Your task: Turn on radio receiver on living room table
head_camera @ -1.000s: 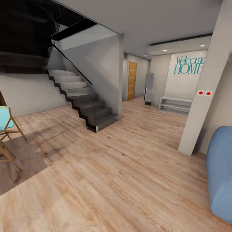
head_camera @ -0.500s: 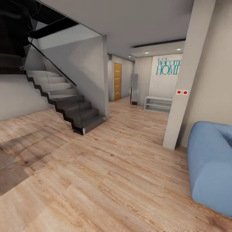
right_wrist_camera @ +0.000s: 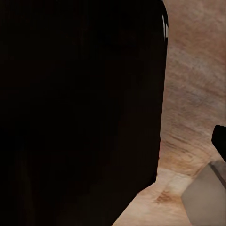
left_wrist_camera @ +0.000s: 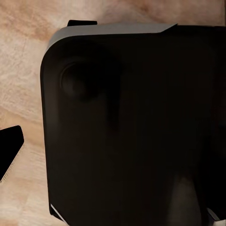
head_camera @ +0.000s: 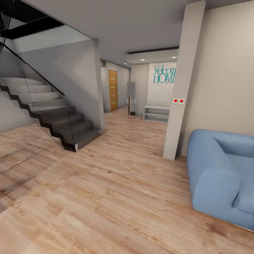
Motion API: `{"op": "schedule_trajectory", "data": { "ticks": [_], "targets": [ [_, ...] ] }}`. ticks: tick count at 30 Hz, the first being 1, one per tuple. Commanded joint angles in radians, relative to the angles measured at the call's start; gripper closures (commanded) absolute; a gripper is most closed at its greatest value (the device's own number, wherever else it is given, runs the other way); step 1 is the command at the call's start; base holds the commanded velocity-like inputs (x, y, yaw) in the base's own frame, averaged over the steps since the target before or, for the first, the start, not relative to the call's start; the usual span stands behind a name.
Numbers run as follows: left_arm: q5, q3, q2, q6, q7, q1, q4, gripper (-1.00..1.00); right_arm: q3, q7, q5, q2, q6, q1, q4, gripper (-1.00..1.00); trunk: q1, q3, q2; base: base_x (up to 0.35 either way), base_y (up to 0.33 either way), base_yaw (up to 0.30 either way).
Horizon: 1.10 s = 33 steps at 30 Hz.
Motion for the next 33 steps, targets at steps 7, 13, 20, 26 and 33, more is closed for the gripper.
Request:
{"op": "schedule_trajectory", "data": {
  "ticks": [7,13,20,26,33],
  "targets": [
    [-0.001,-0.001,0.0,-0.001,0.0,0.0,0.0,-1.0,0.0,0.0,0.0,0.0,0.0,0.0,0.0,-1.0,0.0,0.004,0.0,0.0,0.0,-0.286],
    [-0.001,-0.003,0.001,-0.002,0.0,0.0,0.001,-1.0,0.0,0.0,0.0,0.0,0.0,0.0,0.0,-1.0,0.0,0.007,0.0,0.0,0.0,-0.286],
    [-0.006,-0.004,0.001,-0.003,0.0,0.0,0.002,-1.0,0.0,0.0,0.0,0.0,0.0,0.0,0.0,-1.0,0.0,0.011,0.0,0.0,0.0,-0.286],
    [-0.002,-0.003,0.002,-0.001,0.0,0.0,0.003,-1.0,0.0,0.0,0.0,0.0,0.0,0.0,0.0,-1.0,0.0,0.015,0.0,0.0,0.0,-0.286],
    [-0.001,-0.002,0.002,-0.001,0.0,0.0,0.004,-1.0,0.0,0.0,0.0,0.0,0.0,0.0,0.0,-1.0,0.0,0.019,0.0,0.0,0.0,-0.286]
  ]
}}
